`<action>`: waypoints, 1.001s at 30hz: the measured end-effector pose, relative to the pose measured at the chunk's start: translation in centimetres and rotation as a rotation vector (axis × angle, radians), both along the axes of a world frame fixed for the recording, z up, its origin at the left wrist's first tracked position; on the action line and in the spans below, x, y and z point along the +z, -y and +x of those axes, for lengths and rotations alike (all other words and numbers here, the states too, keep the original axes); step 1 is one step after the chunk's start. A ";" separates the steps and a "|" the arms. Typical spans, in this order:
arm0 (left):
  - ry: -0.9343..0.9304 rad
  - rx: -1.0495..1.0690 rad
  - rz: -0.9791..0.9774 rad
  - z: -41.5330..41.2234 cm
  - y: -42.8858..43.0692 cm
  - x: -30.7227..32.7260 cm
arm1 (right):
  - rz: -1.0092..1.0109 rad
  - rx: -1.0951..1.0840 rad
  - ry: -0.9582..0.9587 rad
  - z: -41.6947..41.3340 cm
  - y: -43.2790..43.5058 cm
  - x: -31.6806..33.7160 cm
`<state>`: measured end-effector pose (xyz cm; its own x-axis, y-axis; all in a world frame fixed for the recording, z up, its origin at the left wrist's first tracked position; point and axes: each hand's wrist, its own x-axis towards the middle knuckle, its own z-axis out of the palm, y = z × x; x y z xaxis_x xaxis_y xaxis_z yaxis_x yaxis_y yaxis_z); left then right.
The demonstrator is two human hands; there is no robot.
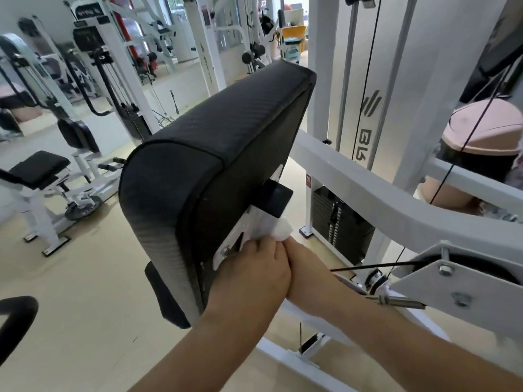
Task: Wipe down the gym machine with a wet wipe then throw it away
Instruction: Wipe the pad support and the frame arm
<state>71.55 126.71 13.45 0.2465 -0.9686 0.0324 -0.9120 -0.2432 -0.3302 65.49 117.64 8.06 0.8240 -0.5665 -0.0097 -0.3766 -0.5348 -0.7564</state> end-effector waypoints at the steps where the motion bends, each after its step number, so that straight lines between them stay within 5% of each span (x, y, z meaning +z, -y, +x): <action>1: 0.006 0.019 0.086 0.4 0.3 -0.9 | 0.050 0.075 -0.066 0.2 0.4 -0.1; 4: 0.013 0.084 0.173 1.4 1.7 -2.8 | 0.065 0.129 -0.342 1.0 2.5 0.2; 8: 0.002 0.109 0.283 2.3 3.3 -7.1 | 0.187 0.079 -0.283 3.0 4.4 -2.9; 15: 0.133 -0.034 0.481 4.6 4.9 -13.6 | 0.059 -0.046 -0.326 5.1 5.3 -8.8; 22: -0.010 0.120 0.596 6.4 3.1 -18.9 | -0.382 0.137 -0.471 7.6 3.5 -12.6; 30: -0.028 -0.124 0.552 4.4 1.0 -18.8 | -1.013 0.524 -0.575 1.8 1.5 -13.3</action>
<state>75.93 125.71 -5.33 0.1230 -0.8617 -0.4922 -0.9329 0.0688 -0.3535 67.31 116.11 -5.29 0.9711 -0.1393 -0.1937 -0.0823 -0.9576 0.2760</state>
